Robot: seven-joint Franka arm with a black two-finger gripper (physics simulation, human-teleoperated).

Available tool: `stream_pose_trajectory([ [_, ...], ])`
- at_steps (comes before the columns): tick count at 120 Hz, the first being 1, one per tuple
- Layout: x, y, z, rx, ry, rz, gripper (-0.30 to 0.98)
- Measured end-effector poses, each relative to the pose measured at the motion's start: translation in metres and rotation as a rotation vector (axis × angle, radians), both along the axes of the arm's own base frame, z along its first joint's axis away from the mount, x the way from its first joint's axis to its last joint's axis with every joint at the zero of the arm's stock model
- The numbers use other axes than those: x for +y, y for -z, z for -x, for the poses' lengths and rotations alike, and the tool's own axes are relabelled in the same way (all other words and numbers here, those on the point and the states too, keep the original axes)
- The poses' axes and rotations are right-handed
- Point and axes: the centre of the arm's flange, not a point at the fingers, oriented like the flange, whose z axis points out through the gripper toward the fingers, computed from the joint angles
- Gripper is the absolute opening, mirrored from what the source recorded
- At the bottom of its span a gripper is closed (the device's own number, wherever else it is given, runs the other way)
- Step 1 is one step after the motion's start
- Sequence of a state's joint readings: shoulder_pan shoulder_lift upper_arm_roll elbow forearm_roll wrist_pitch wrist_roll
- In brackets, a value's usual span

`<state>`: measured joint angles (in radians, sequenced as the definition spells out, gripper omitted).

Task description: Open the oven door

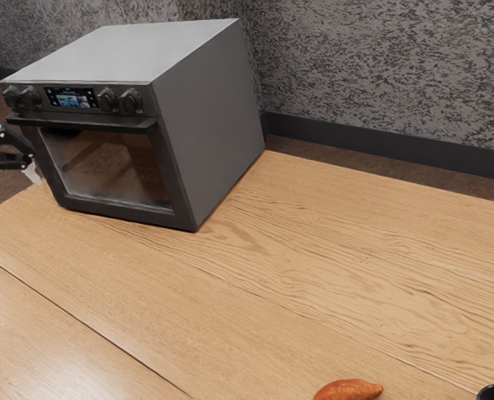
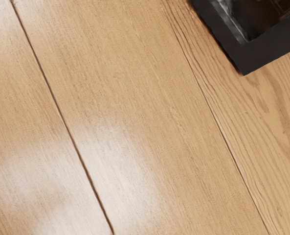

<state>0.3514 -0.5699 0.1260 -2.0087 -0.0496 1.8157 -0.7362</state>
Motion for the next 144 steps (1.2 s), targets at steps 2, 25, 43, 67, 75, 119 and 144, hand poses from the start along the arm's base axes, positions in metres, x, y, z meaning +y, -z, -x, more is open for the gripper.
stream_pose_trajectory([
  [2,0.008,0.002,0.000,-0.021,-0.021,0.003,0.68],
  [25,0.109,0.043,-0.005,-0.112,-0.279,-0.036,0.68],
  [43,0.160,0.052,-0.022,-0.164,-0.381,-0.070,0.68],
  [67,0.187,0.039,-0.033,-0.223,-0.420,-0.117,0.69],
  [75,0.181,0.036,-0.052,-0.230,-0.392,-0.131,0.69],
  [119,0.162,0.050,-0.115,-0.237,-0.229,-0.202,0.69],
  [144,0.159,0.043,-0.131,-0.282,-0.253,-0.184,0.69],
])
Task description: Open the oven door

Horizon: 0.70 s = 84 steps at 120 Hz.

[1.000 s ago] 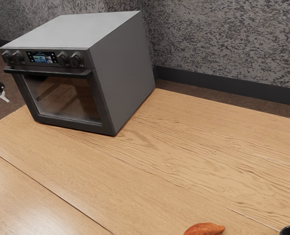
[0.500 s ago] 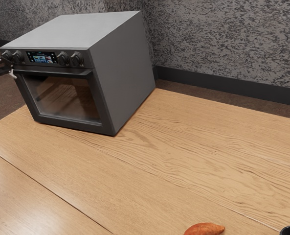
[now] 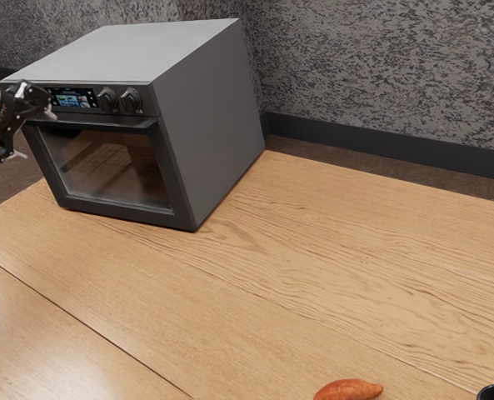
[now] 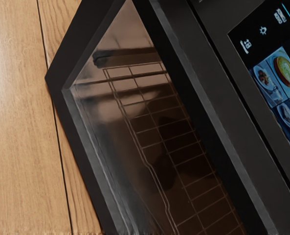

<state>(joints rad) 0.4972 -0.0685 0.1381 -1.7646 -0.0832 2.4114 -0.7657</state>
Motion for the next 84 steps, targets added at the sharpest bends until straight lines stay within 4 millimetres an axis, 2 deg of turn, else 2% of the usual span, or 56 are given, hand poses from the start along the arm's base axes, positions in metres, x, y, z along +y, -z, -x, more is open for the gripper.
stream_pose_trajectory([
  [56,-0.007,0.007,-0.008,-0.147,-0.226,0.262,0.68],
  [73,0.002,0.019,-0.014,-0.161,-0.305,0.323,0.68],
  [84,0.007,0.017,-0.016,-0.181,-0.344,0.341,0.68],
])
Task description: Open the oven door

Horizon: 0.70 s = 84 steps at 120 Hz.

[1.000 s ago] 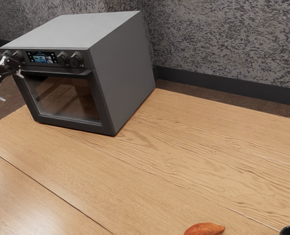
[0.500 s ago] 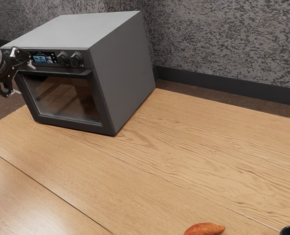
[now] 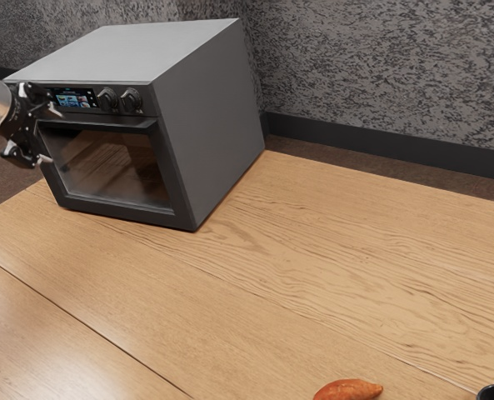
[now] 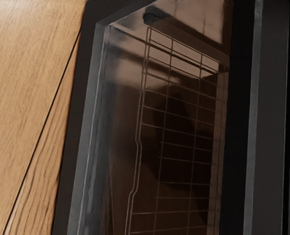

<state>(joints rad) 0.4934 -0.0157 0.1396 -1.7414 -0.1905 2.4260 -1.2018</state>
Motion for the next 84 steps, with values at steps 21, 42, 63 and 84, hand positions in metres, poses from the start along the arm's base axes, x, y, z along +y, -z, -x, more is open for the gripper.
stream_pose_trajectory([
  [21,0.010,0.000,-0.007,-0.016,-0.053,0.014,0.68],
  [42,-0.001,0.001,-0.021,-0.015,-0.049,0.006,0.68],
  [63,-0.044,-0.007,-0.036,-0.033,0.002,0.012,0.68],
  [84,-0.044,0.001,-0.016,-0.048,-0.036,0.030,0.68],
])
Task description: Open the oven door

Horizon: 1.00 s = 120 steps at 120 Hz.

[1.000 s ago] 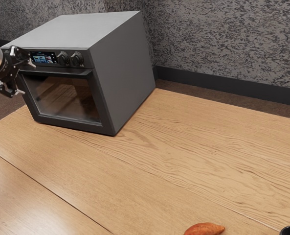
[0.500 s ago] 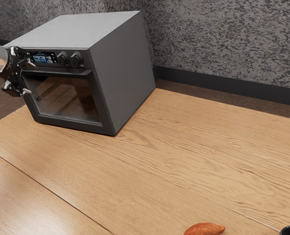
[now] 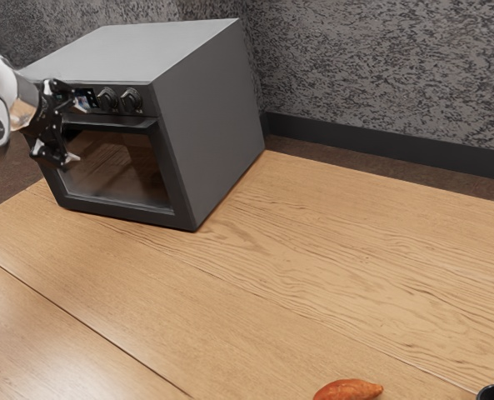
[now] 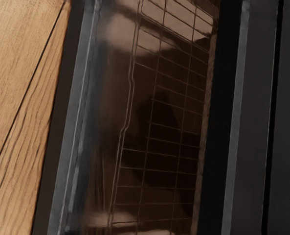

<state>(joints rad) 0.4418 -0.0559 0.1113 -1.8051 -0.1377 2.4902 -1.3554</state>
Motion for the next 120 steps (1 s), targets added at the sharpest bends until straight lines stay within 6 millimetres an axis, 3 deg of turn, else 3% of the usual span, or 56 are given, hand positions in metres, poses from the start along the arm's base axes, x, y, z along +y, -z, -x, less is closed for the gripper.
stream_pose_trajectory([
  [18,0.043,-0.003,0.024,-0.022,-0.100,0.002,0.68],
  [41,0.060,-0.008,0.017,-0.042,-0.134,-0.006,0.68],
  [94,0.049,-0.002,0.005,-0.030,-0.120,-0.025,0.68],
  [120,0.021,-0.001,-0.016,-0.033,-0.069,-0.023,0.68],
])
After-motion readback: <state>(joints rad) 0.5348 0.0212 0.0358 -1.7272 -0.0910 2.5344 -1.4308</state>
